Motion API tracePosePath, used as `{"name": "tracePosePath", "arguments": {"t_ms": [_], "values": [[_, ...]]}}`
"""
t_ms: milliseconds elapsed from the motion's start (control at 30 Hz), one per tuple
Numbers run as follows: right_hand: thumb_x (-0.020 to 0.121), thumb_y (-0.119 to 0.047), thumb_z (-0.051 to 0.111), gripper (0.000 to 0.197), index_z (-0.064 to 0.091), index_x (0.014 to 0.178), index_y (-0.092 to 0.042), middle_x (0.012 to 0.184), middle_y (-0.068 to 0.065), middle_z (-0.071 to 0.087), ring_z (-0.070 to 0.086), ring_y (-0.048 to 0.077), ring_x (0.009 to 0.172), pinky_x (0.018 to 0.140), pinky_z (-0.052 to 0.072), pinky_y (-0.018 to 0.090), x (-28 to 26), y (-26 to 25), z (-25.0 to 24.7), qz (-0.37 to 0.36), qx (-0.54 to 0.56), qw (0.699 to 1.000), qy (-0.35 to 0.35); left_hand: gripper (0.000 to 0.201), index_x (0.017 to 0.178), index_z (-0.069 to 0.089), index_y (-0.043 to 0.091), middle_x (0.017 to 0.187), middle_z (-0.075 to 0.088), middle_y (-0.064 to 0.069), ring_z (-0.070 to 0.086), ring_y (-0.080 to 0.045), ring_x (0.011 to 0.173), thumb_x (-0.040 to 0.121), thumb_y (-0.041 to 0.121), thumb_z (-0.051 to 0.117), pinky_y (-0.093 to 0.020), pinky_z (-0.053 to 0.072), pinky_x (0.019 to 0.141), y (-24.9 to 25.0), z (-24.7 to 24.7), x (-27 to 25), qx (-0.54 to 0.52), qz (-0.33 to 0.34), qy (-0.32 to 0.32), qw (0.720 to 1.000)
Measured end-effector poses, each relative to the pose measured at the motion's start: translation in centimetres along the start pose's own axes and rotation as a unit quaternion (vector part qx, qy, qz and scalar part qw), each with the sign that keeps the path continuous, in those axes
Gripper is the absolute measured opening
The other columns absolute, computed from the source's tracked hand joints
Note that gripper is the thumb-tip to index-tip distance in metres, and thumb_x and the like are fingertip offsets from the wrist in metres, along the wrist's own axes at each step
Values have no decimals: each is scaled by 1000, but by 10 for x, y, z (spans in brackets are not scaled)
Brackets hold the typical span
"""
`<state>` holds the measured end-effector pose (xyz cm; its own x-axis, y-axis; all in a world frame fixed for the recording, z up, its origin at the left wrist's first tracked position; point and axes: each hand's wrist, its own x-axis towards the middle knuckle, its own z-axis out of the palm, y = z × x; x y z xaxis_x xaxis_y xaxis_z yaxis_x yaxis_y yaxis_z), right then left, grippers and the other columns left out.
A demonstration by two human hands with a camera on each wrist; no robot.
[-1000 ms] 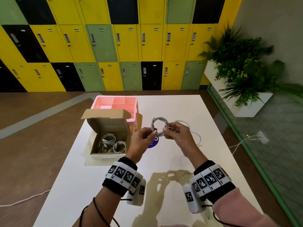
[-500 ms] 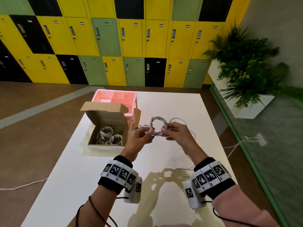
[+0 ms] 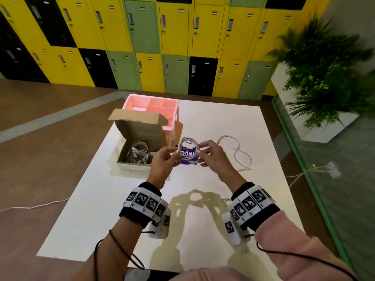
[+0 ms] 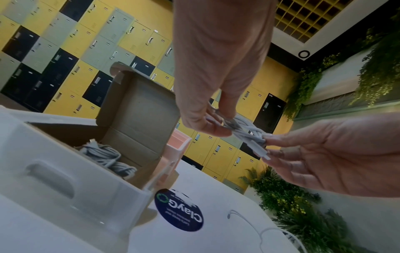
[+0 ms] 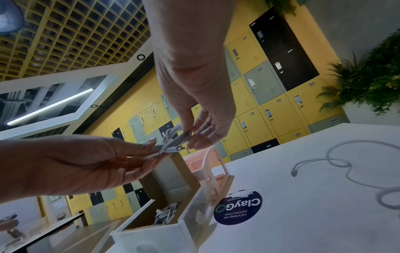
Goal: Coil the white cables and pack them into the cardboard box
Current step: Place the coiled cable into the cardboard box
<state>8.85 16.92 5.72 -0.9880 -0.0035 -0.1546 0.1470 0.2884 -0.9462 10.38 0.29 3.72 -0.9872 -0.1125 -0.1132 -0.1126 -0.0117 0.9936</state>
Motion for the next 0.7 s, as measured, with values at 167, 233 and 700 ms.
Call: {"name": "tracePosePath", "arguments": {"t_ms": [167, 233, 700], "values": [[88, -15, 66, 12, 58, 97, -17, 96, 13, 66, 67, 30, 91, 69, 56, 30, 20, -8, 33, 10, -21, 1000, -7, 23, 110, 59, 0, 96, 67, -11, 65, -18, 80, 92, 14, 60, -18, 54, 61, 0, -31, 20, 26, -16, 20, 999], [87, -19, 68, 13, 60, 96, -19, 97, 13, 68, 68, 28, 93, 80, 57, 37, 27, -13, 49, 16, -27, 999, -5, 20, 108, 60, 3, 97, 67, -11, 66, -21, 86, 92, 15, 61, -26, 56, 70, 1, -45, 30, 39, -26, 27, 999], [94, -16, 58, 26, 62, 118, -7, 113, 8, 67, 64, 21, 103, 81, 47, 24, 76, -29, 169, 82, -125, 989, 25, 24, 108, 62, 2, 100, 70, -14, 67, -26, 92, 91, 19, 61, -43, 56, 84, -26, -144, 110, 111, -72, 47, 990]]}}
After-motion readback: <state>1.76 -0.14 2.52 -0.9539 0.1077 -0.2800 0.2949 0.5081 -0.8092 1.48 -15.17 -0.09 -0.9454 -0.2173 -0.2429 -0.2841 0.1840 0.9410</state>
